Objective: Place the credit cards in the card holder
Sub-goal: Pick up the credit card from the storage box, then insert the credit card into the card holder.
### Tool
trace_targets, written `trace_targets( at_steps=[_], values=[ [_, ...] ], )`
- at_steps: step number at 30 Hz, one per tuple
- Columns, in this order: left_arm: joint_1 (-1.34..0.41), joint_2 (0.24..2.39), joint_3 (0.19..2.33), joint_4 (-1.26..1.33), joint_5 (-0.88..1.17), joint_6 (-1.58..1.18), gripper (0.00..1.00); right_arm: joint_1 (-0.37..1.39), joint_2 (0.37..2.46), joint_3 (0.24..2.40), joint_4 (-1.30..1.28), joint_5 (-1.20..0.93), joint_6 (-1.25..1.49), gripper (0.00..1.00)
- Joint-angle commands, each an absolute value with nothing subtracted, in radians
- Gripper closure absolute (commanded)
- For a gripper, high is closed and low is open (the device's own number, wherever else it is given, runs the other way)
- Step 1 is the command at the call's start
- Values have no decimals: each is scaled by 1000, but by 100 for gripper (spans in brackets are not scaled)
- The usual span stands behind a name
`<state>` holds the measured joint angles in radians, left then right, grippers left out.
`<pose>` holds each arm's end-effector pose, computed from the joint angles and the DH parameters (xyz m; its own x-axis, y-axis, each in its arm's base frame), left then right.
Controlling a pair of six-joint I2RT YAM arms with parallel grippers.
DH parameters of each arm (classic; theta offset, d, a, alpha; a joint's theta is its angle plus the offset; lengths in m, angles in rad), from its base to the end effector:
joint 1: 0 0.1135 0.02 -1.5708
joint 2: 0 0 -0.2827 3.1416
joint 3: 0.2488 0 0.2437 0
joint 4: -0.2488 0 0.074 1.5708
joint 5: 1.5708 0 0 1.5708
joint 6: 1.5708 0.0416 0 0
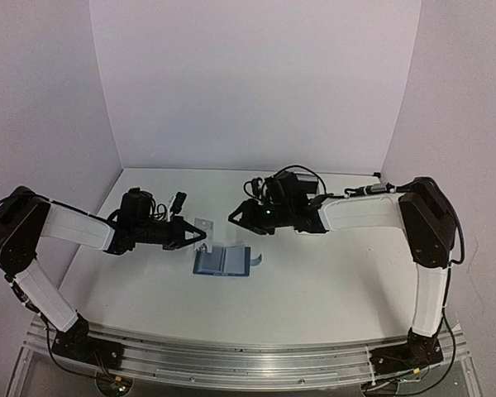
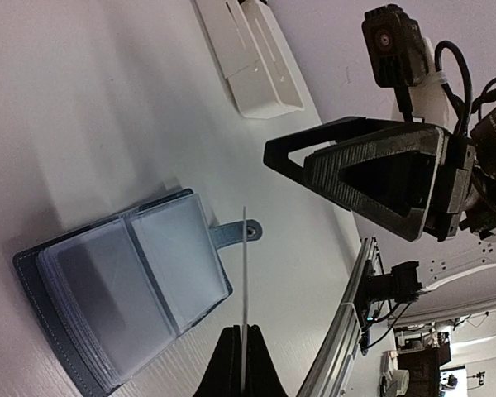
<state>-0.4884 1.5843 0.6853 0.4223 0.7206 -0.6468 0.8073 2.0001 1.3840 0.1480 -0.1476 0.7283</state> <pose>0.2620 -0.1703 0.2004 -0.8478 -0.0623 -0.5266 0.4503 0.4397 -0.7771 0.3191 0.3422 0.2311 -0.7688 0.1489 -0.6219 -0.3934 0.6566 0.6435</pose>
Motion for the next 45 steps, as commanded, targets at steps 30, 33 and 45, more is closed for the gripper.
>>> trace_targets(
  at_steps=[30,33,45],
  values=[
    [-597,1928,765,660,527,-752,100,877,2206,1499,-230,8,715,76],
    [-597,1945,770,661,518,-755,100,876,2205,1475,-230,11,732,77],
    [-604,2001,739,682,514,-897,100,876,2223,1450,-224,-21,767,80]
  ],
)
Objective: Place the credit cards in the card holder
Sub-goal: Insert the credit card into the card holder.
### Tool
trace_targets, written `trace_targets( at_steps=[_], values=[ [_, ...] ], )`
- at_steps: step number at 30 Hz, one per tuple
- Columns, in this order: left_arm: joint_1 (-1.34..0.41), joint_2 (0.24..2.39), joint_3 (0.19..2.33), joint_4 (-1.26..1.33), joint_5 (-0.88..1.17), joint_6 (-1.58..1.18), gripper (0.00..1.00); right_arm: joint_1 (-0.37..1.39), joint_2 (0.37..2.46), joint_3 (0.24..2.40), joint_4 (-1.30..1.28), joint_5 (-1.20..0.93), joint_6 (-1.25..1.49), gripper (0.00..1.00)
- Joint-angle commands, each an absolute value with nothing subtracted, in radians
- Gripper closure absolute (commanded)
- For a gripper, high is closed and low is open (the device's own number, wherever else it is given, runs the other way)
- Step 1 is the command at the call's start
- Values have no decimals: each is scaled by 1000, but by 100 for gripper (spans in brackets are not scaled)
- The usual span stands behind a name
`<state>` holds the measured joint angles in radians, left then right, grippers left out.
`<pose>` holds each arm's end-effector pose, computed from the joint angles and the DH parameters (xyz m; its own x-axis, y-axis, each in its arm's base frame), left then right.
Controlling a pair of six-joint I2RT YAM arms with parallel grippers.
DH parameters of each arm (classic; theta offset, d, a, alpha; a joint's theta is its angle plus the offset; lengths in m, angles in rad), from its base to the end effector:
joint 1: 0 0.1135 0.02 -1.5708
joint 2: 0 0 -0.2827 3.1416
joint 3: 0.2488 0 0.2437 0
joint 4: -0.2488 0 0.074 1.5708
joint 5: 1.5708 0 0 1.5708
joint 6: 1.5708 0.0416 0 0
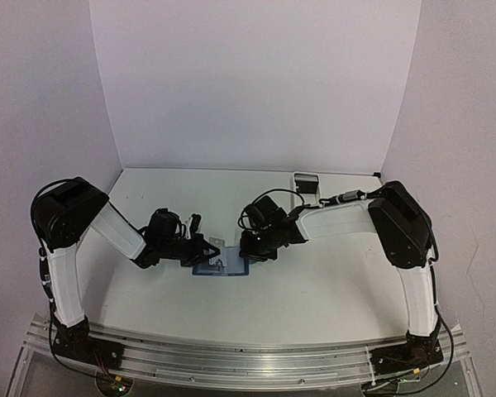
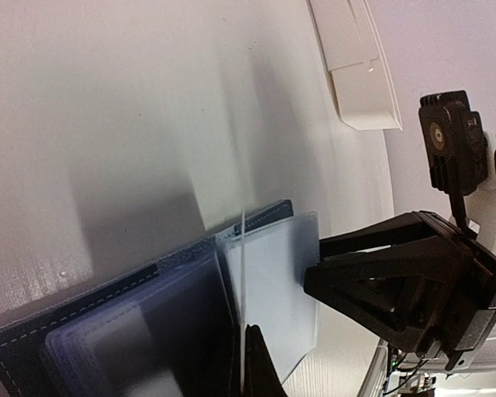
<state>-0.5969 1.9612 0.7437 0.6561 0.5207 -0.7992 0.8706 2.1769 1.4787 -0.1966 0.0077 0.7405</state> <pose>0.2851 -0.2188 0.1155 -0.9062 -0.1359 -0.4004 0.2672 0.5497 -0.7915 0.3050 0.3614 0.1498 -0.8848 -0.0031 -0.4659 -0.2230 0.8808 0.4177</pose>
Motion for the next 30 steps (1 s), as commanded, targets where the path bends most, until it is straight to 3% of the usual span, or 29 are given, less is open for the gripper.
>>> trace_targets(
  at_steps=[1,16,30],
  values=[
    [-605,2005,733,688,518,-909,100,876,2222,1447,-224,-21,769,80],
    [-629,2012,682,786,574,-993,100,876,2225,1429,-216,-35,780,80],
    [-632,2017,672,679,611,-1096,100,876,2221,1420,-207,-14,779,80]
  ],
)
